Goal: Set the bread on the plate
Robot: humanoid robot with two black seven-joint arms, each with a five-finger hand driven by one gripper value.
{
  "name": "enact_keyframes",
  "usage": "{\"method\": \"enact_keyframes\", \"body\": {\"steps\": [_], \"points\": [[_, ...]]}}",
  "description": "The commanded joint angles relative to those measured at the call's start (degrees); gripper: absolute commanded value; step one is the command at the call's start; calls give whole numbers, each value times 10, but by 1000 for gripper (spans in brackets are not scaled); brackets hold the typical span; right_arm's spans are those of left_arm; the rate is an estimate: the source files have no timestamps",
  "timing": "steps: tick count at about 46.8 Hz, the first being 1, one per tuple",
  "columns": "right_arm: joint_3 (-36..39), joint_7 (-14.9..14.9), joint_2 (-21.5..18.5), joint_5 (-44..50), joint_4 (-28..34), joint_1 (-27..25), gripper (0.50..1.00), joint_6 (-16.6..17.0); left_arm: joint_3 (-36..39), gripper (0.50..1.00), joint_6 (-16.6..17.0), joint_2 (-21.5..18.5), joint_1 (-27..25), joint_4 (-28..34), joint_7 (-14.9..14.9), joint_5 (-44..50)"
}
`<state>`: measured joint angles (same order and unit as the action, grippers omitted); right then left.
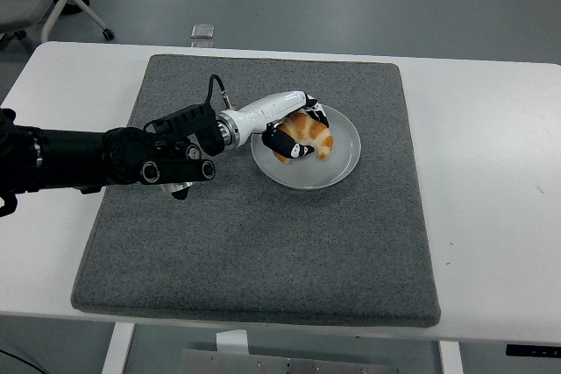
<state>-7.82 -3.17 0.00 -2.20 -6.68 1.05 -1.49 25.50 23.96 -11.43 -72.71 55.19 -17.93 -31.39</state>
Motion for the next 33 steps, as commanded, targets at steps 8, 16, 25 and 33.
{"method": "enact_keyframes", "body": {"steps": [8, 16, 25, 33], "points": [[0, 0, 0, 0, 0, 0, 930, 0, -2, 500, 1, -1, 9, -3, 0, 0], [0, 0, 0, 0, 0, 0, 930, 0, -2, 576, 4, -1, 12, -3, 0, 1], [0, 0, 0, 0, 0, 0, 930, 1, -3, 737, 4, -3, 12, -3, 0, 4], [0, 0, 0, -1, 0, 0, 930, 1, -3, 797, 4, -4, 12, -2, 1, 4]]}}
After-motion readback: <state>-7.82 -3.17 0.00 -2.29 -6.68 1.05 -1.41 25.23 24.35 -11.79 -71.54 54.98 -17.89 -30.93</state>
